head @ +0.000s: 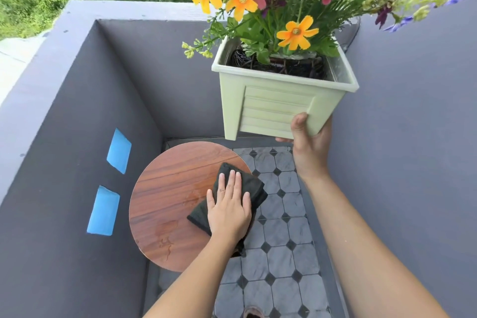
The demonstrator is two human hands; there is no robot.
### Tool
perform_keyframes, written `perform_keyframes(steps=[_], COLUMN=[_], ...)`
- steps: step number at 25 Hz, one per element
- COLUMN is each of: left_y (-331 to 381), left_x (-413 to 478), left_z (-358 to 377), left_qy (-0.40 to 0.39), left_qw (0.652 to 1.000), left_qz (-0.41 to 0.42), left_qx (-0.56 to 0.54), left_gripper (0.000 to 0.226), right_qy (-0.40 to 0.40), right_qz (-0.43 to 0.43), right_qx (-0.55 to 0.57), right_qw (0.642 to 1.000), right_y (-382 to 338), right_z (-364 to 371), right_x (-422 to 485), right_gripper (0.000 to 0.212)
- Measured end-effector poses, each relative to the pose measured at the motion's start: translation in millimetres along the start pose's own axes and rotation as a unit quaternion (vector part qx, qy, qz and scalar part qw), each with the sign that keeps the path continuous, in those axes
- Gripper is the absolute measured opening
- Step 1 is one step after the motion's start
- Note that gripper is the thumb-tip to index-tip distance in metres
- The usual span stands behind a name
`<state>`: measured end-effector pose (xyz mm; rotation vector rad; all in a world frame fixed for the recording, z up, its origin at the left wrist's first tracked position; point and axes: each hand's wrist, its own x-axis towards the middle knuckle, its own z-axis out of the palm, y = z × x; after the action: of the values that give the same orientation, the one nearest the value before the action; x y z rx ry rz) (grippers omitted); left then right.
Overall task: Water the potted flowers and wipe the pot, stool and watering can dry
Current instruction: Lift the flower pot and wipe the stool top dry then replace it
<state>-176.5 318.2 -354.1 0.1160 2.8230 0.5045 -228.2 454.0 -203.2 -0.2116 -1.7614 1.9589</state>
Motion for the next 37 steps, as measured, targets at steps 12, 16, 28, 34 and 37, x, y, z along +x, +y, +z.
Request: perform_keyframes(steps=[12,16,28,34,37], left_y=[-51,-72,-123,-152,-169], left_x=[-40,-58,-62,-40,-29], left_z=[-7,-11,-30,-43,-44], left_qy=[0.107,0.097,0.153,0.154,0.148], left_qw=[0.964,0.953,0.899,0.875,0.868], left_qz=[-0.233,-0.283,-0.334,-0.367,-0.321], left_qx=[-0.07,-0.056,-0.238,-0.277,-0.348], left_gripper=[0.075,0.085,0.079,0.056,0.051], right_qy=[-0.02,-0.028,-0.064,-0.058,-0.086], right_qz=[-0.008,0.0,0.031,0.05,0.064], right_qx=[0.009,0.019,-0.004,-0.026,-0.012], right_qw=[1.0,0.999,0.997,0.997,0.994], right_y=[2,2,38,79,94], right_z=[6,12,40,40,37], right_x=[-22,-35,-99,-129,-147], right_gripper=[0.068,0.071,0.089,0.069,0.05])
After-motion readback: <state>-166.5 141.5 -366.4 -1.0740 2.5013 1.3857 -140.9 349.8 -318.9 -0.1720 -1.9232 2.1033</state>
